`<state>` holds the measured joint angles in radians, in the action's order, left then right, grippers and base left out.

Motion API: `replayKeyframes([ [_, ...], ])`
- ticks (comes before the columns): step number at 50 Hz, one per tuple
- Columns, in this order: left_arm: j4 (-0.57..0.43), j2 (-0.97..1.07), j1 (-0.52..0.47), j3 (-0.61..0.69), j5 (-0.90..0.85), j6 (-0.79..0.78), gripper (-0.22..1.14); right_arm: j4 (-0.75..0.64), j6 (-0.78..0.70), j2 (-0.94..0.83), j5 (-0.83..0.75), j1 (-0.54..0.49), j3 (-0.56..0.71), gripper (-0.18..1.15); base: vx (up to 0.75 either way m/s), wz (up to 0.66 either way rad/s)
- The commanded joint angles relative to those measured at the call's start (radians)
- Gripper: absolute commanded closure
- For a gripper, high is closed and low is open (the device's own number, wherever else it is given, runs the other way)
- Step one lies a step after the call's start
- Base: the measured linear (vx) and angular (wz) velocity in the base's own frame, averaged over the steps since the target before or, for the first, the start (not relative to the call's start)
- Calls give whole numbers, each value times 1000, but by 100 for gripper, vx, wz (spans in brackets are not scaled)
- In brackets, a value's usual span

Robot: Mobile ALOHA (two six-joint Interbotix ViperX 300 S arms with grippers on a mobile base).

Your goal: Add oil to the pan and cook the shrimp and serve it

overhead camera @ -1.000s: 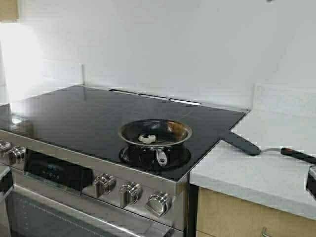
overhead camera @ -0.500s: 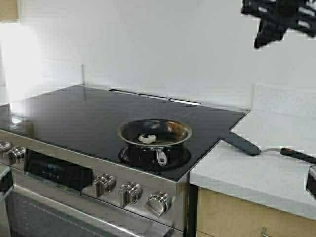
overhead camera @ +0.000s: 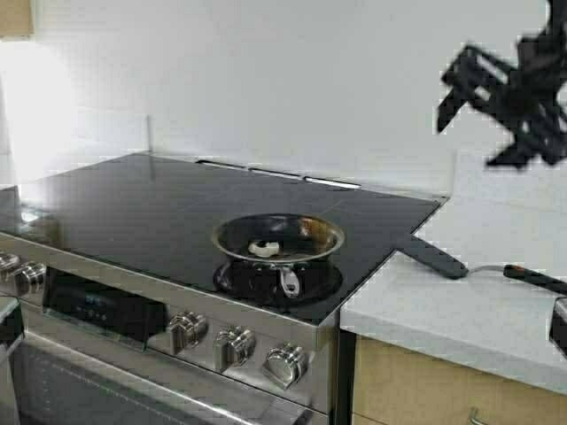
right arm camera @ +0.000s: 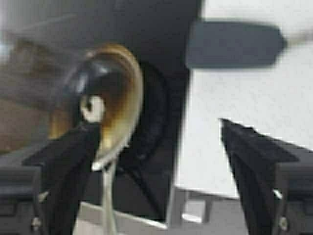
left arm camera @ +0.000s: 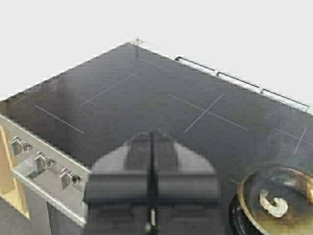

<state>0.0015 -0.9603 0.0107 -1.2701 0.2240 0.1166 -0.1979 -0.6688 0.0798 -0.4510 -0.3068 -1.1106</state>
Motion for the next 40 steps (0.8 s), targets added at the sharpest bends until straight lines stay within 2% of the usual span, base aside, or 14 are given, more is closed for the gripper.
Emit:
replayKeyframes([
  [1,0,5,-2,14,5,0,89,-89,-2,-75,-94,-55,-5,-6,0,0],
  [9,0,5,-2,15,6,0,89,-241,-3,-195,-207,-123,-3,-6,0,0],
  [18,0,2,-2,15,6,0,89,-337,-12,-295,-268,-132,15,-6,0,0],
  [24,0,-5,-2,15,5,0,89,-337,-57,-351,-284,-132,35,-6,0,0],
  [40,2,-6,-2,15,6,0,89,-250,-379,-629,-463,-132,141,-5,0,0],
])
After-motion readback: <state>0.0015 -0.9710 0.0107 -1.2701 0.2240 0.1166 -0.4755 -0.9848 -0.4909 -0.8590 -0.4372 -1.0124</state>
